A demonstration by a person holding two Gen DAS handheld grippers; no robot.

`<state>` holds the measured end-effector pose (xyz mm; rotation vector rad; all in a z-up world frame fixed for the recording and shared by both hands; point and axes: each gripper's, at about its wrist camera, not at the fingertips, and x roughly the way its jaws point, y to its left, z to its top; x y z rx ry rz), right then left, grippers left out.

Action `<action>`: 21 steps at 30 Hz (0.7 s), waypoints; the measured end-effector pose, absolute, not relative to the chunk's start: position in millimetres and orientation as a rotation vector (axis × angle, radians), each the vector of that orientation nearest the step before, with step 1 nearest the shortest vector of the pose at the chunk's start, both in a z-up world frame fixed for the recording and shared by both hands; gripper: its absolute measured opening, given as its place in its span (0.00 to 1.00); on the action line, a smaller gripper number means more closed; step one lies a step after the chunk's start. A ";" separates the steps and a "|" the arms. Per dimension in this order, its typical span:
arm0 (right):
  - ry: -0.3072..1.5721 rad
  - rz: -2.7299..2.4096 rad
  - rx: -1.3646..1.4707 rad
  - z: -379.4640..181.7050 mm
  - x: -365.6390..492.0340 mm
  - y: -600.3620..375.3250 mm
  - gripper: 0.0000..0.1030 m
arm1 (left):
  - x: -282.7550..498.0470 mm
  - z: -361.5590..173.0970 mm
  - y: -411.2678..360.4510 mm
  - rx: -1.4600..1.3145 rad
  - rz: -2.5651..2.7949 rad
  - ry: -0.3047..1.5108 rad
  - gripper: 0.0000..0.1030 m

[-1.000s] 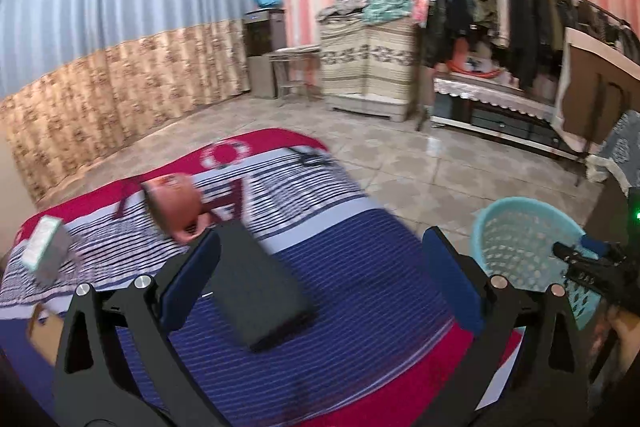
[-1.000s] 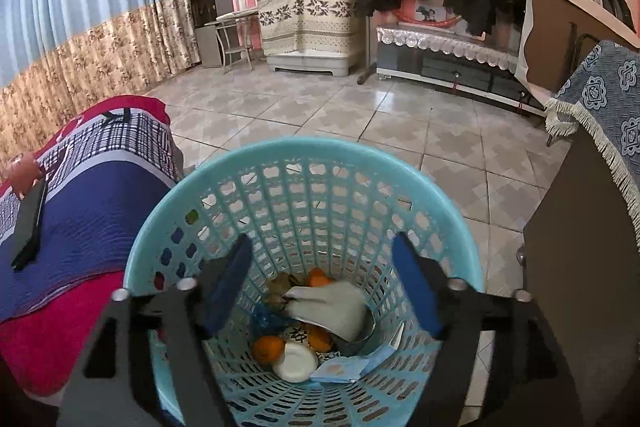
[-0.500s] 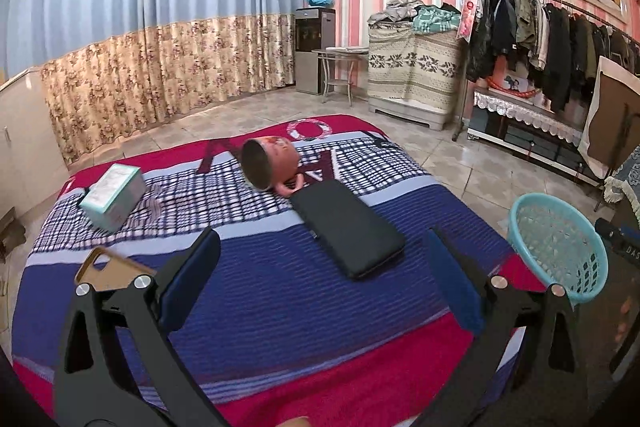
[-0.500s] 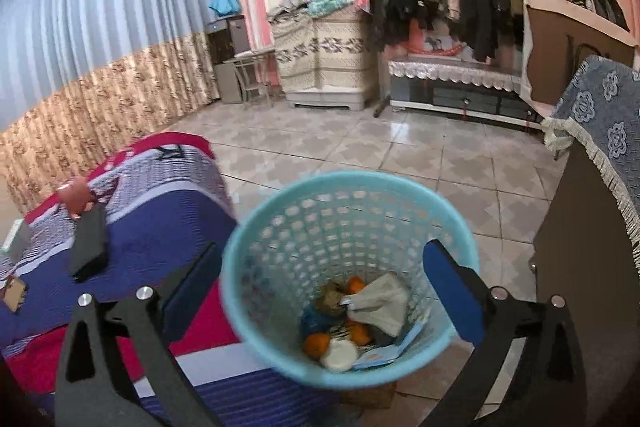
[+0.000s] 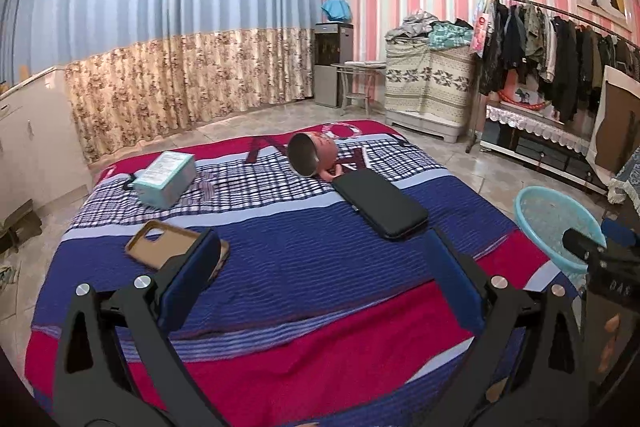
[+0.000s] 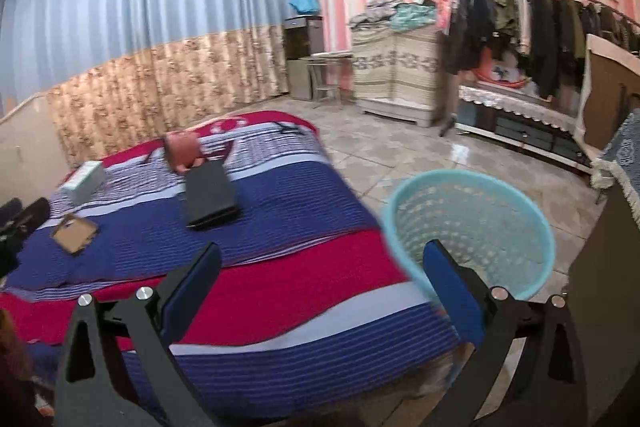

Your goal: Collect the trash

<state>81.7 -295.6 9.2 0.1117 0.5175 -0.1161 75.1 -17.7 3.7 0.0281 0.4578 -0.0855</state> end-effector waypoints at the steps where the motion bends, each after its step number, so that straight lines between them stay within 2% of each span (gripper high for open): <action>1: 0.512 -0.107 0.113 9.7 77.2 -287.4 0.96 | 70.4 4.3 -15.0 0.021 -0.081 0.451 0.95; 9: 0.467 -0.080 0.021 15.1 47.4 -243.5 0.96 | 46.0 3.1 -1.2 -0.007 -0.062 0.420 0.95; 21: 0.439 -0.044 0.015 24.4 34.7 -228.5 0.96 | 27.7 -1.9 -4.4 0.019 -0.082 0.389 0.95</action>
